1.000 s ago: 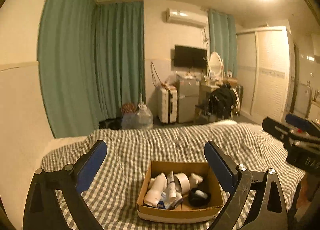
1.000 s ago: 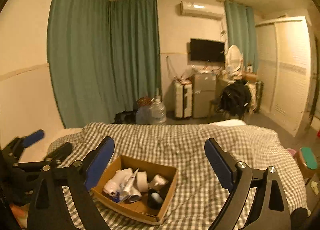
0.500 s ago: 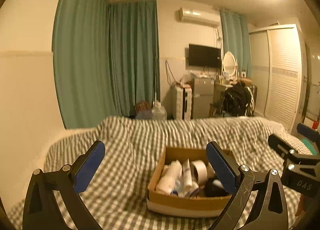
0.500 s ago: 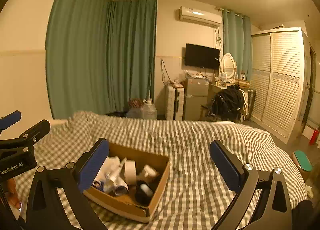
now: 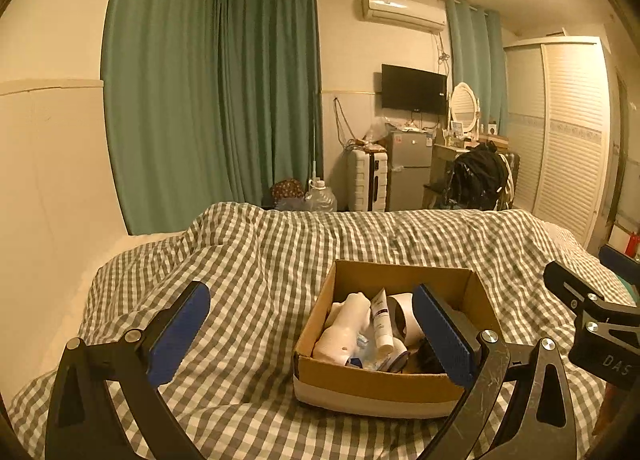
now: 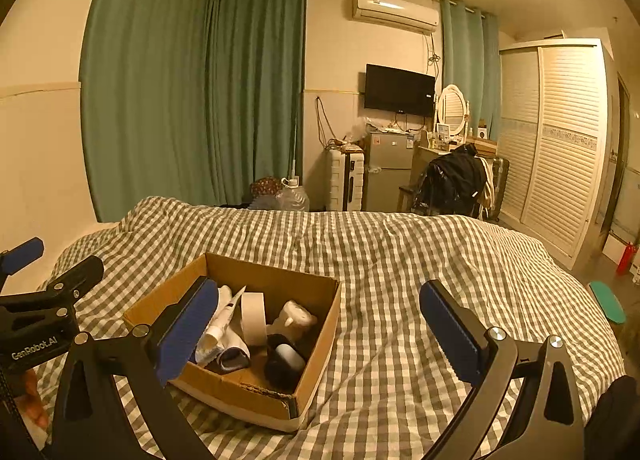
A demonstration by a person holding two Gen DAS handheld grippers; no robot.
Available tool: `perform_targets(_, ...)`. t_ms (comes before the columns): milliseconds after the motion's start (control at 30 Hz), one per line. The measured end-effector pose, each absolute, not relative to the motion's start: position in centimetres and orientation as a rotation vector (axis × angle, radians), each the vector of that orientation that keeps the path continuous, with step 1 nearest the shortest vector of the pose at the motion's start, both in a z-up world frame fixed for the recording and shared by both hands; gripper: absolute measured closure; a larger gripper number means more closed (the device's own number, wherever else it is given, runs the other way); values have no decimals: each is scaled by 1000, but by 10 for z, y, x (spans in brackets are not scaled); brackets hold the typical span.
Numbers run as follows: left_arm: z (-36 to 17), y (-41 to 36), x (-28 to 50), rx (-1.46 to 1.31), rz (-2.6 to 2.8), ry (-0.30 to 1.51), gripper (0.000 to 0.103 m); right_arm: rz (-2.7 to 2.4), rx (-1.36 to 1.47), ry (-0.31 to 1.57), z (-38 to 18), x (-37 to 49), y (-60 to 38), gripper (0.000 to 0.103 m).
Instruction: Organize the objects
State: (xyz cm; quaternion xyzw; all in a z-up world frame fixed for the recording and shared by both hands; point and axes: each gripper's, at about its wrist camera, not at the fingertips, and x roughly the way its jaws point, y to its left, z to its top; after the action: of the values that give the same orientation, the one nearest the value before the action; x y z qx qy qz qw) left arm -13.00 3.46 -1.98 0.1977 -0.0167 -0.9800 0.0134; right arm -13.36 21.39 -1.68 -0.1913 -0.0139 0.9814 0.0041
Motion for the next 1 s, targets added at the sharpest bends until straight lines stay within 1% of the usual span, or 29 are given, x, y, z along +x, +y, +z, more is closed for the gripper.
perform_targets(233, -20, 38, -128, 627, -3054, -87, 0, 3069, -602, -45, -16, -133, 213, 2)
perform_targets(1000, -13, 38, -126, 636, -3050, -90, 0, 3071, -595, -67, -13, -129, 206, 2)
